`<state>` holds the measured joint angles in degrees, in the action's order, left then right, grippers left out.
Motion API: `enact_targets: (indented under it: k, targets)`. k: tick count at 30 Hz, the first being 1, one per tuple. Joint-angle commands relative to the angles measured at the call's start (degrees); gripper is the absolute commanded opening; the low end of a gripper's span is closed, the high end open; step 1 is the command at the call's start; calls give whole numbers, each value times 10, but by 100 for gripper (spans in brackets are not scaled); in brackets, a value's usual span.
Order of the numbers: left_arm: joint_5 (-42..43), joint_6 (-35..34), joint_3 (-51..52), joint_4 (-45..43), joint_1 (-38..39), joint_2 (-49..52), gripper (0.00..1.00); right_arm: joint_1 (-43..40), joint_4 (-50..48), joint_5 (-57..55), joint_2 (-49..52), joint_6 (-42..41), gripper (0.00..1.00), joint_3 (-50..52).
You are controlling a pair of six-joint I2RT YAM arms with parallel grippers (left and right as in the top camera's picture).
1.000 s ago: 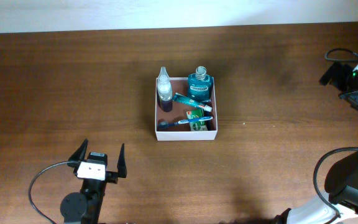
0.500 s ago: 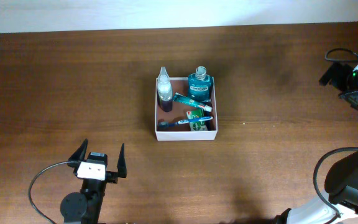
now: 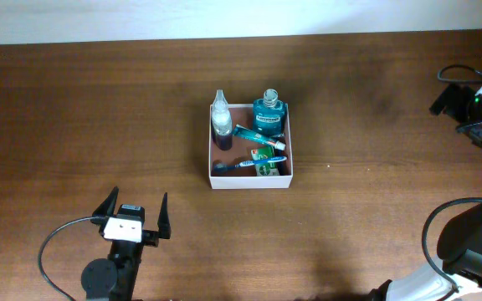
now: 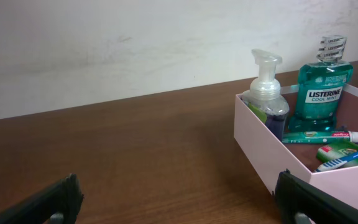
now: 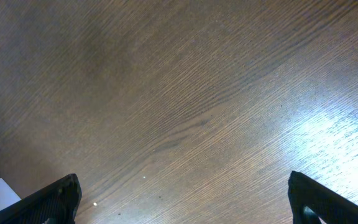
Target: Pack container
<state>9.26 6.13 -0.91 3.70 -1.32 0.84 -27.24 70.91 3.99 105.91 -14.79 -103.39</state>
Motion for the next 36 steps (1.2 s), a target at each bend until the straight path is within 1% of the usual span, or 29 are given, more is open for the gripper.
enact_targets:
  k: [1, 3, 7, 10, 13, 15, 17, 20, 22, 23, 27, 30, 33, 36]
  targets:
    - [9, -9, 4, 0, -2, -5, 99, -3, 2, -12, -12, 2, 99, -9]
    - [9, -9, 4, 0, -2, -5, 99, -5, 2, -50, -12, 2, 99, -8]
    - [9, -9, 4, 0, -2, -5, 99, -5, 2, -53, -14, 2, 99, -8]
    - [9, -9, 4, 0, -2, -5, 99, 16, 2, -62, -42, 8, 99, -8]
    - [9, -9, 4, 0, -2, -5, 99, 42, 2, -118, -96, 15, 99, -8]
    - [9, -9, 4, 0, -2, -5, 99, 63, 2, -162, -148, 16, 99, -8]
    - [9, -9, 4, 0, -2, -5, 99, 88, 3, -184, -217, 43, 99, -7]
    - [9, -9, 4, 0, -2, -5, 99, 119, 3, -184, -301, 73, 99, -7]
    - [9, -9, 4, 0, -2, -5, 99, 146, 3, -184, -368, 73, 99, -7]
    - [9, -9, 4, 0, -2, -5, 99, 170, 3, -182, -424, 73, 99, -7]
    - [9, -9, 4, 0, -2, -5, 99, 219, 3, -182, -553, 73, 99, -7]
    - [9, -9, 4, 0, -2, -5, 99, 235, 6, -181, -645, 73, 99, -7]
    - [9, -9, 4, 0, -2, -5, 99, 243, 35, -161, -726, 73, 99, 3]
    - [9, -9, 4, 0, -2, -5, 99, 242, 41, -143, -798, 72, 99, 53]
